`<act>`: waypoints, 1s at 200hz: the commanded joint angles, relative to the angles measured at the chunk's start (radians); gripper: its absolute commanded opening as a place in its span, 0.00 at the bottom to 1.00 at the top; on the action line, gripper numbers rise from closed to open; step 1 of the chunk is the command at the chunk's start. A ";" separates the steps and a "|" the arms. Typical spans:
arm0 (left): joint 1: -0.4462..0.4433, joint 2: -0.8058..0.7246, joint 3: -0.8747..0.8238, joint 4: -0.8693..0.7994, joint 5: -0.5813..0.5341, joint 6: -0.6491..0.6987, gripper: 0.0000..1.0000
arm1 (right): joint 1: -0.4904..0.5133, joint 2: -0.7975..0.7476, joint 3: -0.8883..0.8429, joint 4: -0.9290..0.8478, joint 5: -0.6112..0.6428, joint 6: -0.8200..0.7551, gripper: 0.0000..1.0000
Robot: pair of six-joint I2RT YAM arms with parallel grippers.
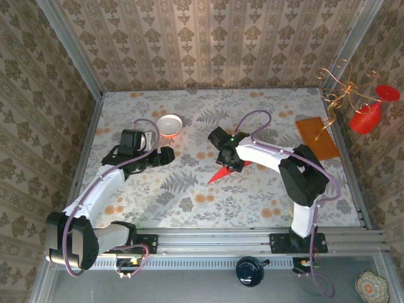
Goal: Fold a paper plane with a square sheet of paper (pick it up from the middle)
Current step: Move a paper plane to the center of the table.
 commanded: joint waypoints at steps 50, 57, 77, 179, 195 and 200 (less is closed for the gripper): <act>0.011 0.015 0.004 -0.011 0.002 0.006 0.90 | -0.002 -0.045 -0.056 -0.047 0.065 0.069 0.45; 0.011 0.016 0.005 -0.010 0.002 0.006 0.90 | -0.002 -0.047 -0.060 -0.047 0.065 0.074 0.43; 0.011 0.018 0.005 -0.011 0.003 0.006 0.90 | -0.002 -0.060 -0.072 -0.042 0.064 0.084 0.39; 0.011 0.018 0.002 -0.010 -0.005 -0.005 0.91 | -0.001 -0.112 -0.083 -0.065 0.116 0.088 0.05; 0.010 0.018 -0.004 -0.004 -0.010 -0.022 0.91 | -0.001 -0.128 -0.079 -0.062 0.122 0.063 0.00; 0.012 0.018 -0.008 0.003 -0.009 -0.029 0.91 | -0.001 -0.133 -0.076 -0.056 0.124 0.047 0.00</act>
